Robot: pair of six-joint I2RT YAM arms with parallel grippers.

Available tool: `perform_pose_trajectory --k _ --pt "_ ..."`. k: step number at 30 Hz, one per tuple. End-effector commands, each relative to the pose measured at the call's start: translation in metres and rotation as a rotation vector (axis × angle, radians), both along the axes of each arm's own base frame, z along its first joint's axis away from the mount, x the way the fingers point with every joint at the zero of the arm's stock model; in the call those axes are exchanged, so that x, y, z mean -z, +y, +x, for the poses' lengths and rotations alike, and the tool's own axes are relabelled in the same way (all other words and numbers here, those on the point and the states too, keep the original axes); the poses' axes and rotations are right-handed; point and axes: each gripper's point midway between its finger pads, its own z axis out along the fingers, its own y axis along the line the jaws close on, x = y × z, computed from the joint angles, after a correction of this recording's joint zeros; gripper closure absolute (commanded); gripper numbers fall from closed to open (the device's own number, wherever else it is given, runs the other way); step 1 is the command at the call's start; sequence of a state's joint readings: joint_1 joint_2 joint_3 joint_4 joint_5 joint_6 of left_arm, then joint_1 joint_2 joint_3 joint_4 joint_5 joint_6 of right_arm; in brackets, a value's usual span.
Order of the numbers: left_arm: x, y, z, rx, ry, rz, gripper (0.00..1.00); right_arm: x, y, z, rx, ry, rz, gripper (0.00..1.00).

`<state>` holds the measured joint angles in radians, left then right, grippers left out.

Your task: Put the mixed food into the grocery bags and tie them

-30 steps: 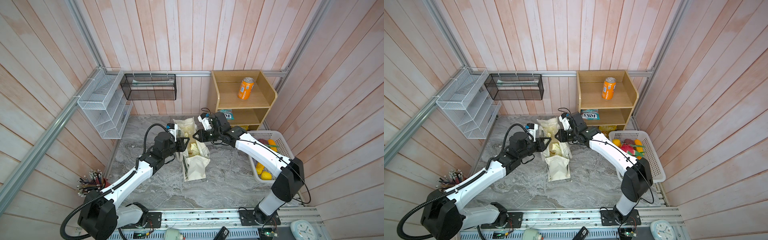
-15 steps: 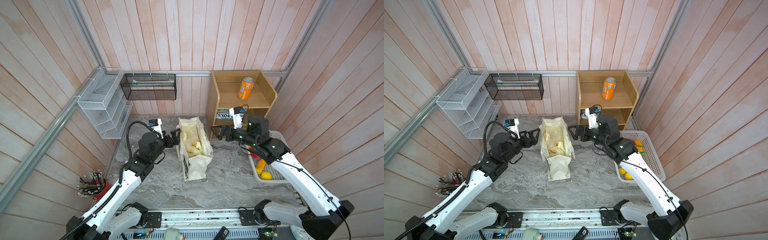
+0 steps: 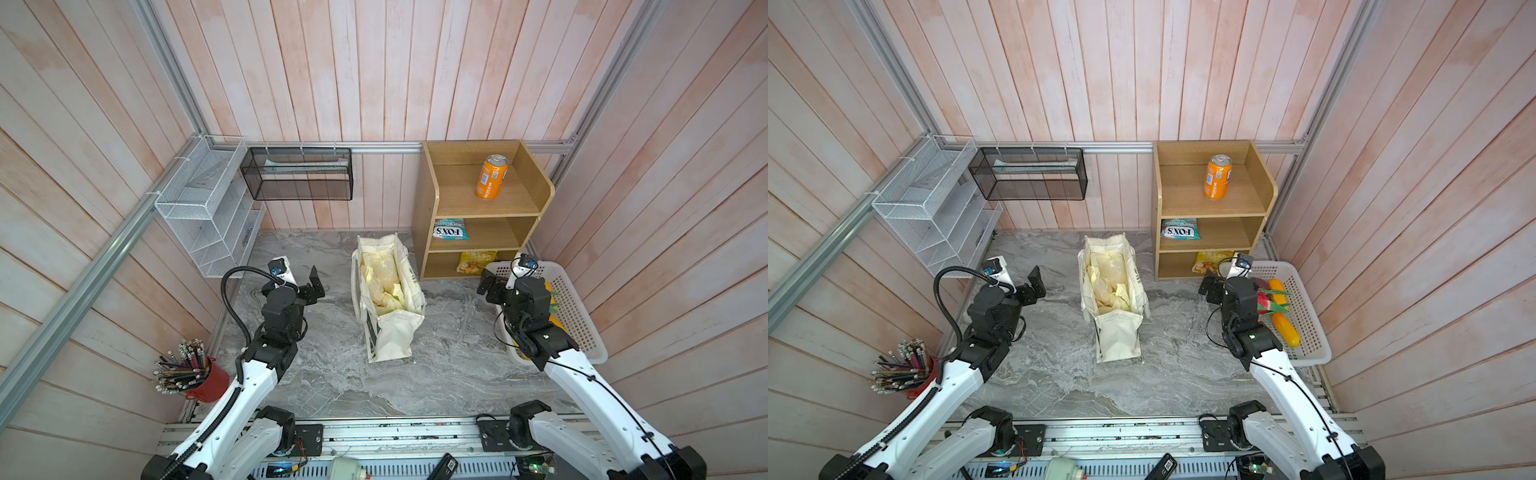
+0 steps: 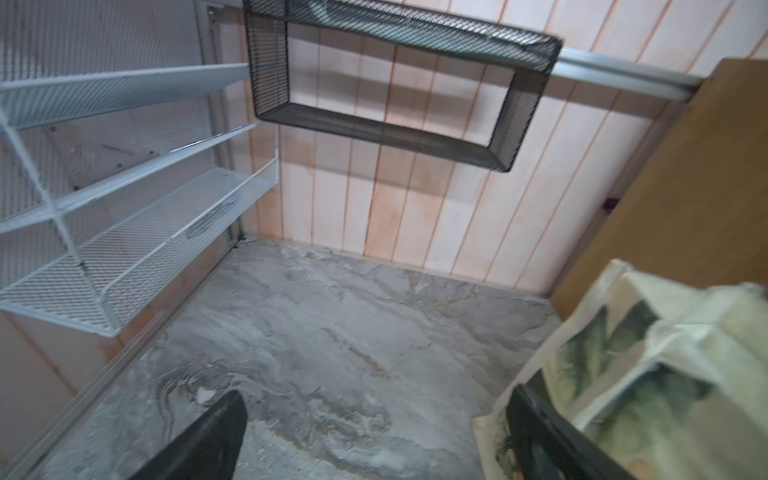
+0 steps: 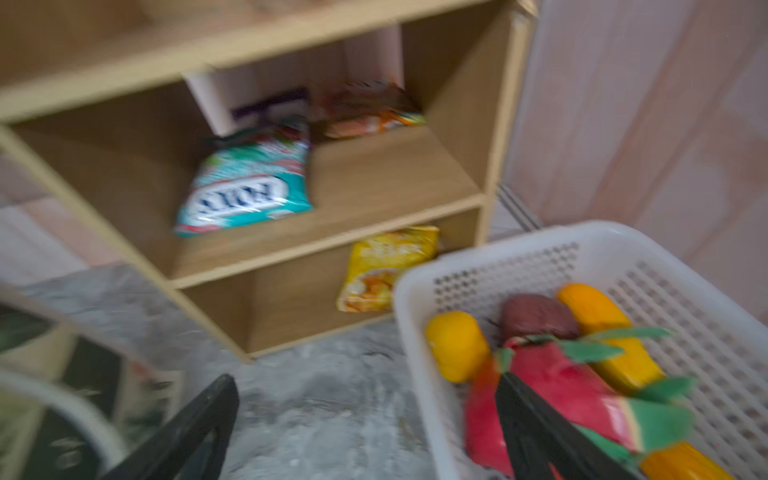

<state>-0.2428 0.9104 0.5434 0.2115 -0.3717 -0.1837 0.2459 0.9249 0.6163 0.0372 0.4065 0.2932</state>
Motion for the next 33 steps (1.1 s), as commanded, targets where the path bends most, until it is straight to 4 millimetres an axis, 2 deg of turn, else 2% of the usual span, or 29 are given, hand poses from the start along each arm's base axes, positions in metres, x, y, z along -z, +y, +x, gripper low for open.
perform_pose_trajectory --k 1,2,6,11,13,14,15,18,20,23,28,33 --pt "-0.005 0.024 -0.003 -0.083 -0.103 0.038 0.0 -0.005 -0.056 -0.002 0.241 -0.127 -0.038 0.02" --pt "0.003 0.031 -0.004 -0.095 -0.096 0.039 0.0 0.006 -0.067 -0.004 0.28 -0.13 -0.023 0.02" --pt "0.037 0.038 0.004 -0.09 -0.043 0.084 0.0 0.048 -0.08 0.002 0.294 -0.132 -0.052 0.02" --pt "0.064 0.038 0.025 -0.075 -0.019 0.168 0.0 0.085 -0.073 0.017 0.23 -0.12 -0.129 0.02" --pt "0.071 0.034 0.031 -0.047 -0.038 0.165 0.0 0.079 -0.068 0.021 0.196 -0.182 -0.193 0.02" --pt "0.078 0.032 0.035 -0.039 -0.026 0.169 0.0 0.076 -0.059 0.025 0.144 -0.199 -0.21 0.02" --pt "0.087 0.03 0.039 -0.022 0.004 0.181 0.0 0.084 -0.055 0.029 0.093 -0.171 -0.205 0.02" --pt "0.1 0.028 0.039 -0.006 -0.01 0.187 0.0 0.096 -0.048 0.017 0.031 -0.222 -0.192 0.02" --pt "0.111 0.024 0.039 0.029 -0.006 0.19 0.0 0.087 -0.047 0.02 0.02 -0.277 -0.196 0.02" --pt "0.116 0.027 0.048 0.066 0.016 0.154 0.0 0.102 -0.037 0.04 -0.108 -0.157 -0.158 0.02" --pt "0.127 0.029 0.05 0.154 0.038 0.089 0.0 0.103 -0.039 0.041 -0.119 -0.155 -0.138 0.02" --pt "0.127 0.028 0.049 0.16 0.026 0.09 0.0 0.104 -0.038 0.04 -0.117 -0.15 -0.149 0.02"
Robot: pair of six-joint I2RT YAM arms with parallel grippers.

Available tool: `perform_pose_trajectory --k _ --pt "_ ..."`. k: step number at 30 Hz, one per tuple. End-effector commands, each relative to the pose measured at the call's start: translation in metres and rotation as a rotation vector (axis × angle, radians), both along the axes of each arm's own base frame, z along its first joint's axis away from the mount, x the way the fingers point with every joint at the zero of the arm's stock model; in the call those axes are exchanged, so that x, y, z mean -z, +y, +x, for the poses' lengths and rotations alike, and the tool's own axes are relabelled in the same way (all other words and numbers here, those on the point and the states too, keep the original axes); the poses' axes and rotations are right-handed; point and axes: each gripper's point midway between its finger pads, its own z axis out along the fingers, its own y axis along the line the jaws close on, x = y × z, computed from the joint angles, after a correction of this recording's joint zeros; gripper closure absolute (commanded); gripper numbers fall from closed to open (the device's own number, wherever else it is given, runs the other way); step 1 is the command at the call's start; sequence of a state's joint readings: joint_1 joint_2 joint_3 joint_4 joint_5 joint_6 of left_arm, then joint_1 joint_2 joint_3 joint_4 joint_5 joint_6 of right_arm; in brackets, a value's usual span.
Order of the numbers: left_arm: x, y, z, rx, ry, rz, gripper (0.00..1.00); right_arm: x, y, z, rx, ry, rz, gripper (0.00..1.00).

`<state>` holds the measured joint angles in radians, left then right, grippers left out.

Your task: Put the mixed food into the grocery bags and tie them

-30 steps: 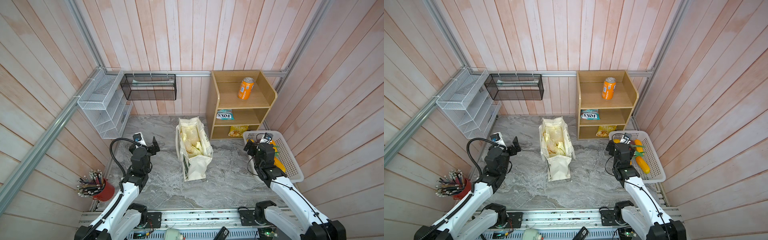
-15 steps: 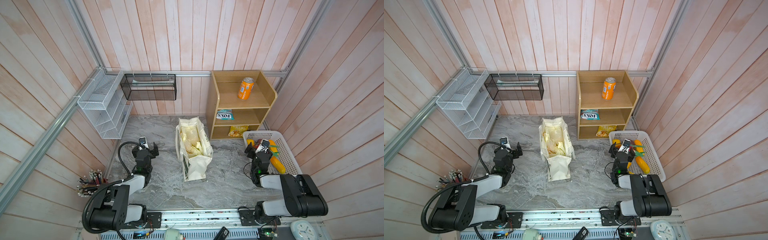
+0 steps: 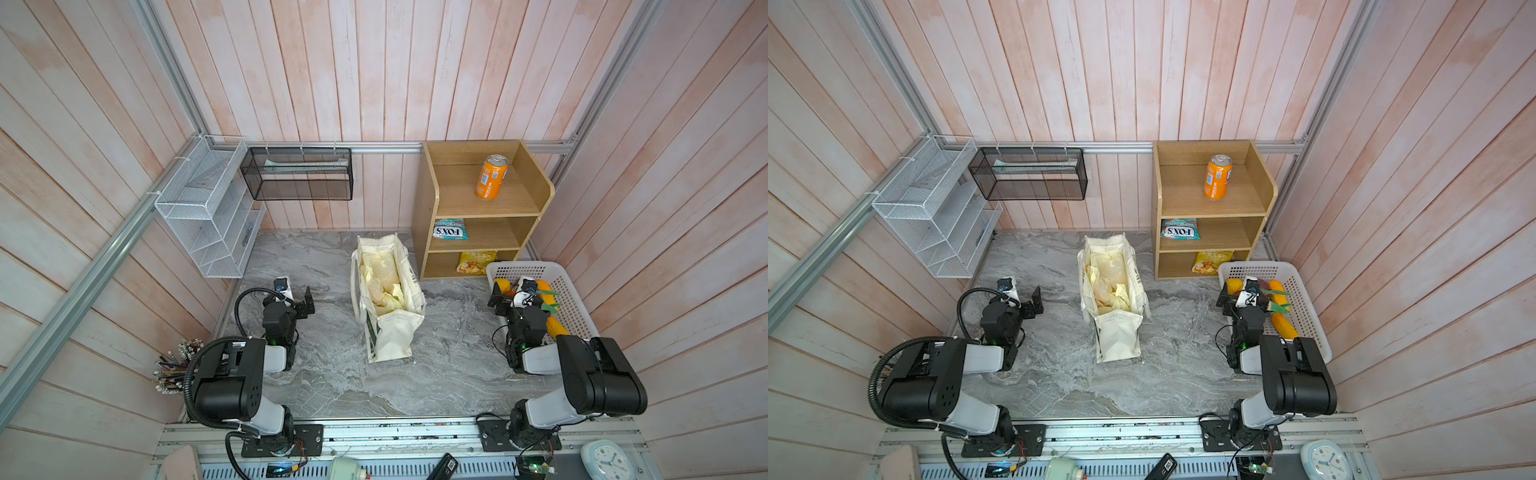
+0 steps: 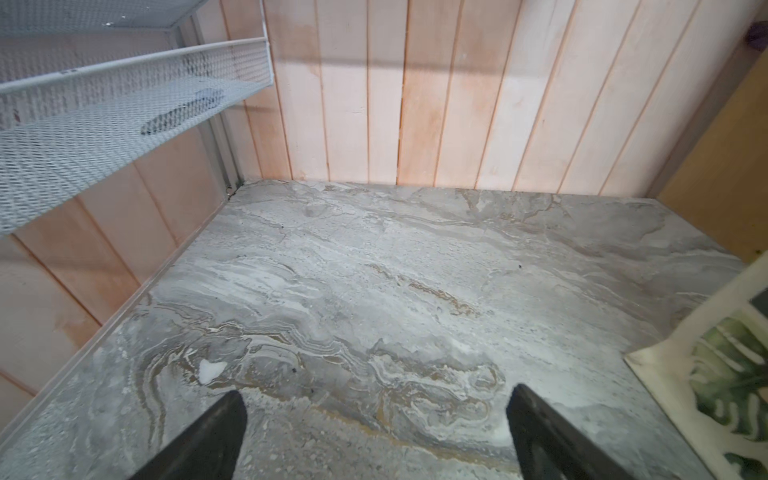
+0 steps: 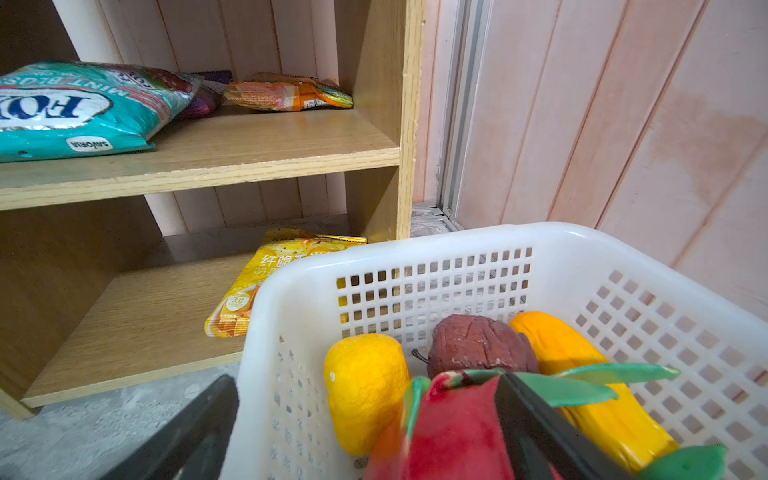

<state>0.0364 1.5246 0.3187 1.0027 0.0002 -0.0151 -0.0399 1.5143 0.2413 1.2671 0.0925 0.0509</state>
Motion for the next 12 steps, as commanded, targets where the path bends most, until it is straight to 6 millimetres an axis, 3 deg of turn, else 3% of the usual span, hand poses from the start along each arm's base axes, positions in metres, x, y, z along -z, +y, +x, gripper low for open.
perform_pose_trajectory --k 1,12 --pt "-0.0072 -0.0075 0.0021 0.046 -0.036 -0.017 0.0 0.0165 0.0073 -0.0012 -0.035 0.07 -0.016 0.02" --pt "-0.0064 -0.0075 0.0025 0.046 -0.032 -0.015 0.0 0.0169 0.0088 0.0014 -0.064 0.072 -0.004 0.02"
